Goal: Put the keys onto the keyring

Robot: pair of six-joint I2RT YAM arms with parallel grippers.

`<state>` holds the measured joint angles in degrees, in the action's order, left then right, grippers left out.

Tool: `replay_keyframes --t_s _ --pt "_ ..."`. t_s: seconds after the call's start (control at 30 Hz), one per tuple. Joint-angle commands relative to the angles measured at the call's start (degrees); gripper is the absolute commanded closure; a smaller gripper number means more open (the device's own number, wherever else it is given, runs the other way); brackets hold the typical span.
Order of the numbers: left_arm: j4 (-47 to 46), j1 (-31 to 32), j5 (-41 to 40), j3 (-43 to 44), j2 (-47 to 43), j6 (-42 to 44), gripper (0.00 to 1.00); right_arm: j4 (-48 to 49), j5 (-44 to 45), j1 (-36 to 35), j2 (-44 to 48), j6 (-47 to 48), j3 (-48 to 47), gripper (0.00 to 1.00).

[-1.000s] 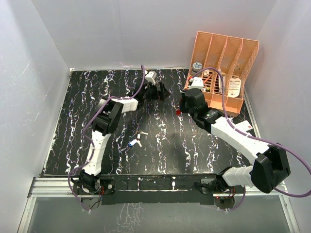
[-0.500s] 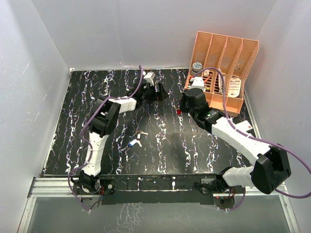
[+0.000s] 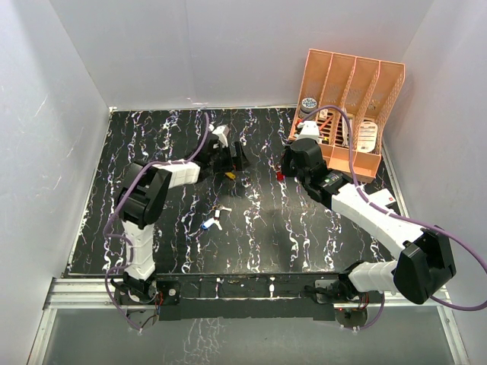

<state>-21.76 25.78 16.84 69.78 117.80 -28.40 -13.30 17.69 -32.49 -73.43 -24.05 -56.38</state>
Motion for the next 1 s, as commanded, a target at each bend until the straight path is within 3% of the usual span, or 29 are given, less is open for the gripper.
replay_keyframes --t_s 0.0,0.37,0.53,0.97 --pt "6.2 -1.2 -2.7 -3.1 -7.4 0.9 0.05 2.8 -0.2 0.2 2.5 0.3 0.2 1.00" --pt "5.2 -2.2 -7.7 -4.5 -19.9 2.1 0.06 2.8 -0.9 0.2 2.8 0.1 0.1 1.00" --pt "10.1 -2.2 -9.4 -3.7 -19.9 3.4 0.09 2.9 -1.2 0.2 2.5 0.1 0.0 1.00" --pt "11.1 -1.7 -18.4 -8.4 -18.4 4.6 0.28 3.2 -1.4 0.2 2.0 0.0 0.0 1.00"
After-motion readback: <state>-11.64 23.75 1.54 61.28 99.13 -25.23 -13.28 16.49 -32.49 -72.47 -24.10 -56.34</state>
